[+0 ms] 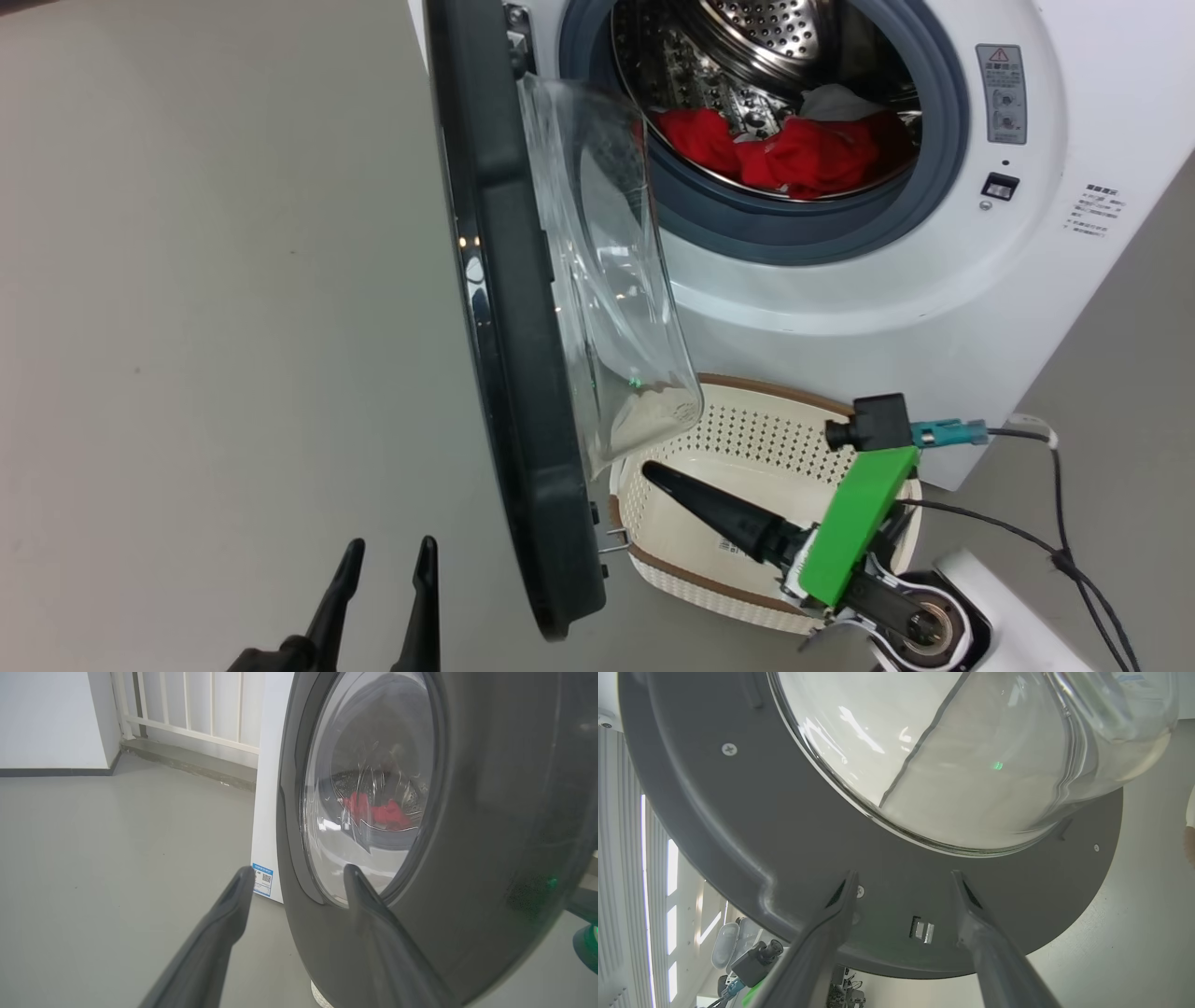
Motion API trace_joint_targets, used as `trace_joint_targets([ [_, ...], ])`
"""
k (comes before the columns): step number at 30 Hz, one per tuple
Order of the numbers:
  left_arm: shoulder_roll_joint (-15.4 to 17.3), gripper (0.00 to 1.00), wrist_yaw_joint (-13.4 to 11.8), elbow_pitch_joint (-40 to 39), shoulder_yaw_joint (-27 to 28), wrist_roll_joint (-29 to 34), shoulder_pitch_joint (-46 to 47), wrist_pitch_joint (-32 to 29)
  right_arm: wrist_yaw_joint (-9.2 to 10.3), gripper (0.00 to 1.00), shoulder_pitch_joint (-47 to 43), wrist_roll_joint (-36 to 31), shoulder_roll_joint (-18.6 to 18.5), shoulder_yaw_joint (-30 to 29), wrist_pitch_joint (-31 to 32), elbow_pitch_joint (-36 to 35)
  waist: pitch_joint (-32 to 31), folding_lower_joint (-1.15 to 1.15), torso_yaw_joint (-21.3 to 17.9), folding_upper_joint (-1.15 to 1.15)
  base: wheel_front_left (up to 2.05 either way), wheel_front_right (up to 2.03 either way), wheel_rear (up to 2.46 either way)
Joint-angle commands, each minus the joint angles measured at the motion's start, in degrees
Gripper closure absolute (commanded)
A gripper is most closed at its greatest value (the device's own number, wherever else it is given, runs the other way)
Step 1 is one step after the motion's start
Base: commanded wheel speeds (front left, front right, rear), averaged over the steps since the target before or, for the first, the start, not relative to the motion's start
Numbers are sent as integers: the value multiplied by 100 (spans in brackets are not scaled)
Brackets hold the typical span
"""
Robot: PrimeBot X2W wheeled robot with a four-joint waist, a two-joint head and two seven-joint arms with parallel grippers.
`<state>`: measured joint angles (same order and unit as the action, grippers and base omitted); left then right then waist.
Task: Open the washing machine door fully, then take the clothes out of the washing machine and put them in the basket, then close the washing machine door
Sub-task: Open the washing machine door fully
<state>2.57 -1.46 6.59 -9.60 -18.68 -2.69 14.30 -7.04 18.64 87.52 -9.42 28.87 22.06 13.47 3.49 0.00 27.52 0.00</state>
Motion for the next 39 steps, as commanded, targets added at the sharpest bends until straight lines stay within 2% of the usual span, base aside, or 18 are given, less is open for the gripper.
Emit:
trace_joint_targets([
  [1,31,0,34,-99,202,38,69,70,-45,0,-32,-101,-26,85,-135,-131,-15,0,-35,0,0,0,0],
  [16,31,0,70,-41,339,57,36,70,-45,0,-617,-42,-601,79,-1093,-46,-103,0,-232,0,0,0,0],
  [26,31,0,86,-35,442,83,-52,70,-45,0,-1053,-151,-901,79,-1972,111,-193,0,-314,0,0,0,0],
  [34,31,0,124,-32,510,128,-129,70,-45,0,-1042,-1023,-1272,615,-3417,298,-274,0,-394,0,0,0,0],
  [39,31,0,142,-28,509,135,-134,70,-45,0,-947,-1569,-1401,848,-3684,527,-287,0,-403,0,0,0,0],
])
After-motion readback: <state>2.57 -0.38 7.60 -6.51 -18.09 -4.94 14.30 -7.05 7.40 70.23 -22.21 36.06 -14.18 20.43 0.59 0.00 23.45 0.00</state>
